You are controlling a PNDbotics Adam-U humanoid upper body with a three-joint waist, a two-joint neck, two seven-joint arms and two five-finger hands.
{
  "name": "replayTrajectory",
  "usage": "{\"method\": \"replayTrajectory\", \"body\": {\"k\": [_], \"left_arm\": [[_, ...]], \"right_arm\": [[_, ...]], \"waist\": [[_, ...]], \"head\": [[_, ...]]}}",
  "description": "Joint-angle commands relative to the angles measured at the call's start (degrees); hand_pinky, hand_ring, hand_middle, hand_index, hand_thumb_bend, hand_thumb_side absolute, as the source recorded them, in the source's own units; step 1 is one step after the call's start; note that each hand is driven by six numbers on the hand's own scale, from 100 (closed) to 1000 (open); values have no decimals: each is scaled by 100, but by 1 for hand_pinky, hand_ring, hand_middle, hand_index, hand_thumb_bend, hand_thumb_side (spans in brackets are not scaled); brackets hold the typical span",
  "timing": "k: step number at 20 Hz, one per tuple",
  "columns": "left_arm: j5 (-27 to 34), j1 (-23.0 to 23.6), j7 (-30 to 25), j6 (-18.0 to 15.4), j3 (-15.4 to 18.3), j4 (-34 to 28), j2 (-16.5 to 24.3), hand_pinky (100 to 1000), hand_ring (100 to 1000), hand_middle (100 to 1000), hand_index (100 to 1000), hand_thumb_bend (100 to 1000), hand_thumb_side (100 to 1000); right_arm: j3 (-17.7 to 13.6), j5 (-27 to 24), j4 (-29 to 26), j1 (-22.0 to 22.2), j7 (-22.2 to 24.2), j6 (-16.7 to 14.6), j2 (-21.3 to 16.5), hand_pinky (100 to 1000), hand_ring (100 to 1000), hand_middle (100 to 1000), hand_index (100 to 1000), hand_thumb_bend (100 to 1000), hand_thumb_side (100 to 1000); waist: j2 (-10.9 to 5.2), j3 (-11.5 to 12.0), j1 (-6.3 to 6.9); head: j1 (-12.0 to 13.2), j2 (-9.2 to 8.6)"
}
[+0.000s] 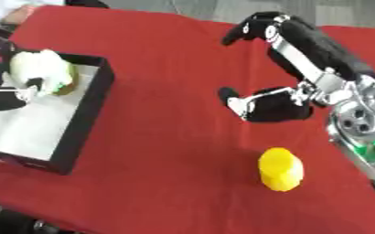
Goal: Pick up the objects with one hand, pass them to the other hand, and then place them into the box on the other side of the table.
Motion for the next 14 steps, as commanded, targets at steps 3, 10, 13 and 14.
{"method": "replayTrajectory", "body": {"k": [3, 10, 13, 14], "left_arm": [[-369, 14, -506, 269, 110, 92, 162, 825, 800, 694, 793, 335, 229], [-812, 47, -1050, 551, 151, 120, 152, 855, 842, 754, 863, 384, 687], [-880, 61, -1098, 627, 166, 86, 163, 853, 843, 752, 862, 390, 682], [-889, 63, -1106, 642, 172, 72, 167, 851, 842, 751, 860, 384, 667]], "right_arm": [[-100, 7, -52, -69, -16, 11, -123, 894, 848, 772, 769, 359, 100], [-90, 34, -52, -60, 16, 29, -139, 894, 848, 771, 769, 364, 100], [-89, 37, -52, -60, 24, 33, -148, 894, 848, 770, 769, 365, 100], [-88, 37, -52, -61, 25, 34, -150, 894, 847, 770, 769, 365, 100]], "waist": [[-200, -9, -44], [-209, -18, -35], [-214, -20, -32], [-215, -20, -30]], "head": [[-14, -71], [-46, -81], [-55, -77], [-58, -77]]}}
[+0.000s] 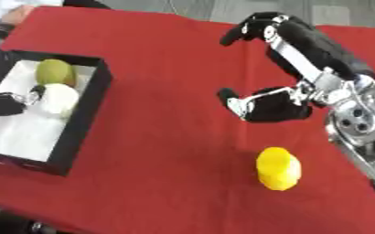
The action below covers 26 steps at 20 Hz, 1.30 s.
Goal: Pick up the objects with one hand, pass them to the other hand, and then place them into the box on the other side of the table.
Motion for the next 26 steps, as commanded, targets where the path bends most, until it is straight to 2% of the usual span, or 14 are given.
{"method": "replayTrajectory", "body": {"k": [1, 3, 4, 5, 6, 7, 8, 12, 15, 16, 19, 20, 23, 26], "left_arm": [[-77, -18, -41, 65, 140, -84, 171, 850, 842, 750, 860, 379, 653], [-70, -16, -19, 82, 150, -116, 170, 844, 834, 742, 854, 344, 595], [-53, -16, 33, 79, 160, -145, 163, 829, 814, 723, 840, 302, 500], [-18, -3, 126, 67, 168, -179, 158, 827, 811, 722, 839, 299, 492], [55, 7, 259, 53, 184, -223, 147, 805, 782, 688, 822, 139, 346], [185, 14, 420, 50, 205, -268, 133, 791, 763, 656, 806, 100, 211], [390, 22, 616, 42, 226, -319, 120, 786, 755, 641, 793, 100, 247], [1433, 110, 1669, -234, 281, -516, 148, 784, 731, 615, 764, 100, 273], [1865, 208, 2213, -381, 252, -566, 204, 790, 729, 609, 758, 100, 283], [1949, 229, 2326, -403, 241, -575, 219, 791, 728, 608, 754, 100, 291], [2140, 238, 2600, -502, 208, -584, 246, 795, 730, 620, 761, 100, 303], [2190, 234, 2663, -541, 191, -585, 254, 797, 737, 649, 785, 100, 304], [2280, 213, 2748, -661, 129, -585, 269, 801, 756, 704, 830, 100, 304], [2311, 196, 2772, -714, 85, -585, 285, 803, 759, 711, 831, 100, 306]], "right_arm": [[-87, 34, -52, -64, 5, 14, -142, 894, 846, 770, 769, 365, 100], [-86, 36, -52, -63, 5, 15, -146, 894, 846, 770, 769, 366, 100], [-88, 36, -52, -63, 3, 14, -150, 894, 846, 770, 769, 367, 100], [-90, 37, -52, -63, 1, 13, -154, 894, 846, 770, 770, 367, 100], [-96, 39, -52, -63, -3, 11, -163, 894, 846, 770, 770, 368, 100], [-101, 41, -52, -64, -4, 11, -176, 895, 846, 770, 771, 370, 100], [-104, 44, -52, -67, 2, 12, -191, 896, 846, 771, 773, 370, 100], [-74, 22, -52, -38, 173, 105, -345, 897, 848, 774, 780, 346, 100], [-84, -157, -52, -12, 293, 534, -533, 892, 849, 774, 781, 323, 162], [-86, -239, -52, -17, 307, 673, -584, 890, 851, 777, 788, 308, 218], [-95, -566, -52, -42, 347, 1213, -797, 893, 860, 784, 805, 288, 299], [-87, -678, -52, -55, 350, 1360, -868, 896, 864, 788, 817, 296, 324], [-24, -930, -52, -66, 381, 1727, -1079, 903, 872, 798, 840, 315, 367], [8, -1068, -52, -50, 422, 1961, -1225, 904, 874, 803, 854, 340, 381]], "waist": [[-216, 3, -29], [-218, 1, -25], [-220, -1, -23], [-220, -2, -22], [-221, -3, -21], [-224, -3, -20], [-228, -5, -21], [-271, -73, -66], [-305, -145, -103], [-314, -163, -113], [-343, -240, -152], [-348, -260, -164], [-354, -296, -188], [-356, -315, -197]], "head": [[-12, -76], [-17, -77], [-25, -75], [-32, -74], [-61, -63], [-96, -47], [-133, -28], [-248, 61], [-278, 88], [-286, 93], [-339, 102], [-354, 102], [-381, 91], [-398, 88]]}}
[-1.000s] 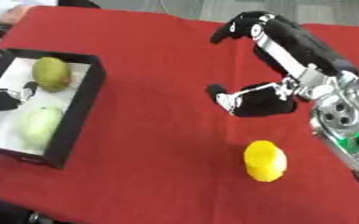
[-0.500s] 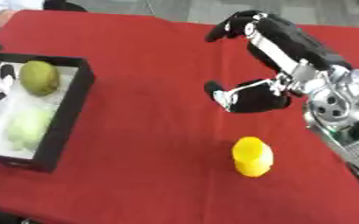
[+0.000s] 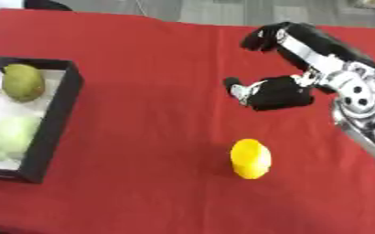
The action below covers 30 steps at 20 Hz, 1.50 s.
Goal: Pick up the objects with one hand, pass them to the other hand, and then place them into the box on the other side of the table.
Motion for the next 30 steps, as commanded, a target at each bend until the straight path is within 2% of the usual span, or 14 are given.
{"method": "replayTrajectory", "body": {"k": [1, 3, 8, 9, 13, 22, 30], "left_arm": [[61, -67, 57, -56, 18, -74, 285, 803, 759, 711, 830, 100, 307], [77, -87, 73, -71, 6, -74, 297, 804, 758, 709, 826, 100, 308], [85, -113, 57, -82, -28, -74, 322, 804, 760, 711, 819, 100, 303], [80, -113, 48, -75, -33, -74, 324, 805, 760, 711, 818, 100, 302], [64, -118, 9, -49, -42, -74, 331, 804, 761, 711, 818, 100, 301], [47, -65, -88, 19, -86, -74, 322, 804, 761, 708, 811, 100, 310], [12, 2, -120, 96, -89, -74, 354, 803, 759, 700, 805, 100, 313]], "right_arm": [[-28, -177, -53, -89, 48, 268, -296, 906, 875, 805, 858, 357, 376], [2, -242, -53, -80, 115, 352, -353, 908, 877, 805, 859, 384, 371], [91, -443, -53, 3, 467, 495, -390, 909, 875, 792, 851, 541, 240], [108, -457, -53, 28, 547, 502, -392, 910, 873, 788, 849, 549, 226], [147, -275, -53, 134, 800, 470, -337, 914, 874, 785, 850, 544, 218], [133, 376, -53, 585, 1097, 321, 64, 914, 874, 782, 849, 555, 222], [63, 378, -53, 773, 1192, 332, 162, 918, 878, 785, 854, 561, 233]], "waist": [[-221, -14, -66], [-223, -24, -71], [-223, -36, -77], [-224, -35, -79], [-233, -34, -88], [-342, -65, -140], [-448, -154, -246]], "head": [[-27, 20], [-33, 24], [-56, 43], [-64, 49], [-93, 83], [-101, 269], [-163, 283]]}}
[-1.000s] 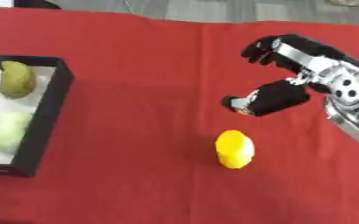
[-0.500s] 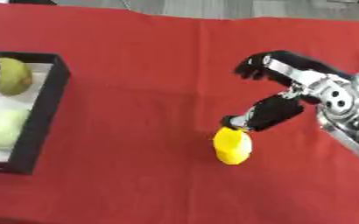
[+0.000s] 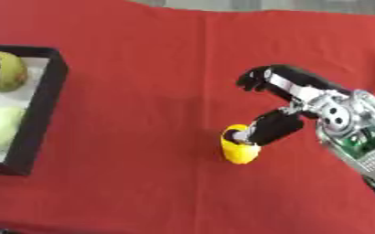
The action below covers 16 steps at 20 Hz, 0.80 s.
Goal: Pick up the objects with one hand, pass them to the other hand, and then place them into the box on the other side of the table.
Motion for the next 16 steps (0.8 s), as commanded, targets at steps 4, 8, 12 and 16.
{"method": "replayTrajectory", "body": {"k": [4, 8, 12, 16], "left_arm": [[-33, 25, -9, 49, 49, -73, 272, 802, 759, 698, 803, 100, 315], [-41, 27, -23, 67, 35, -60, 265, 797, 758, 695, 796, 100, 315], [-35, 12, -8, 105, 44, -62, 267, 796, 757, 691, 789, 100, 318], [-33, 13, 10, 126, 51, -72, 268, 796, 757, 692, 789, 100, 316]], "right_arm": [[-66, -8, -53, 61, 396, 298, -60, 925, 884, 790, 860, 559, 241], [-20, 86, -53, 192, 464, 322, -44, 927, 885, 791, 853, 556, 255], [21, 216, -53, 295, 511, 355, -66, 928, 885, 791, 858, 546, 254], [26, 342, -53, 335, 553, 373, -95, 930, 887, 792, 859, 539, 251]], "waist": [[-473, -17, -89], [-469, -24, -95], [-455, -18, -86], [-447, -13, -65]], "head": [[-30, 37], [-58, 37], [-75, 37], [-73, 37]]}}
